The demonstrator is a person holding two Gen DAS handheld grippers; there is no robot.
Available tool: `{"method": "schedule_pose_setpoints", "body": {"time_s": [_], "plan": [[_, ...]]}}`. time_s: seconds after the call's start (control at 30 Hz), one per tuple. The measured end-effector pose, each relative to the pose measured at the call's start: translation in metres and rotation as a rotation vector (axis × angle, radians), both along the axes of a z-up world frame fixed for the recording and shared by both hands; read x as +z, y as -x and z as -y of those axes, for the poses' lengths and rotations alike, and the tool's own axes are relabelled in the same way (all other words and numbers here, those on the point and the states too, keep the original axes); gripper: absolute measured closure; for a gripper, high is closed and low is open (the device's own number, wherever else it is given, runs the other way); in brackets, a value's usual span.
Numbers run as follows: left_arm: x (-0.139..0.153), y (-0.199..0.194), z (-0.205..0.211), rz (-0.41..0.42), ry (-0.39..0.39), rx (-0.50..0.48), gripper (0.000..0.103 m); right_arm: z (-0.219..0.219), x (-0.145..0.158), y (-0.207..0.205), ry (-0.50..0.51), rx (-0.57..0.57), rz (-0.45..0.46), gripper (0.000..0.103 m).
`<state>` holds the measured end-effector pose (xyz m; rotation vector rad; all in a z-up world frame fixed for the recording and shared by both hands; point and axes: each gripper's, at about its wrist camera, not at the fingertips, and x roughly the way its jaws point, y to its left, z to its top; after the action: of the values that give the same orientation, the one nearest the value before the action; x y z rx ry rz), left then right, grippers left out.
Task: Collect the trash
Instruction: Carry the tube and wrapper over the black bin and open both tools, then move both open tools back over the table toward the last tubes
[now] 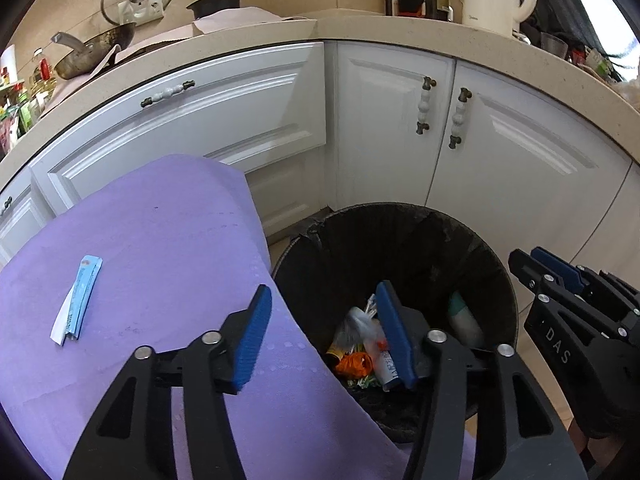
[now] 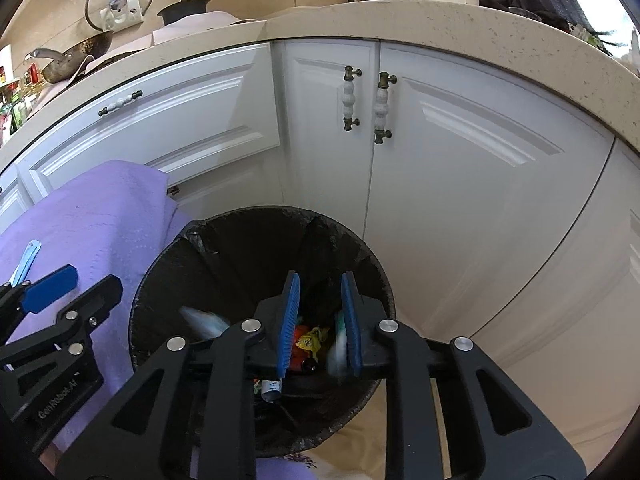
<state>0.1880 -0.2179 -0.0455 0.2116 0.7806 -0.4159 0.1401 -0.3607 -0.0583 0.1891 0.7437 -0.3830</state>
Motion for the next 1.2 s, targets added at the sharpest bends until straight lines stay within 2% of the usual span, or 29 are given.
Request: {"method": "schedule_pose_setpoints", "body": {"time_s": [0.33, 0.43, 0.57, 0.7, 1.2], "plan": [[0.014, 0.003, -0.030, 0.025, 0.008, 0.055, 0.043, -0.015, 0.012, 0.001, -0.001, 0.017, 0.018, 0.079], [0.020, 0.005, -0.047, 0.035, 0.017, 0.085, 0.040, -0.026, 0.018, -0.001, -0.007, 0.035, 0.029, 0.072], [0.028, 0.008, -0.075, 0.051, 0.024, 0.129, 0.035, -0.052, 0.027, -0.008, -0.002, 0.085, 0.043, 0.071], [0.033, 0.008, -0.110, 0.062, 0.020, 0.197, 0.034, -0.077, 0.033, -0.019, -0.004, 0.140, 0.051, 0.064], [0.037, -0.003, -0.245, 0.086, 0.001, 0.462, 0.032, -0.197, 0.044, -0.070, -0.014, 0.364, 0.044, 0.064]]}}
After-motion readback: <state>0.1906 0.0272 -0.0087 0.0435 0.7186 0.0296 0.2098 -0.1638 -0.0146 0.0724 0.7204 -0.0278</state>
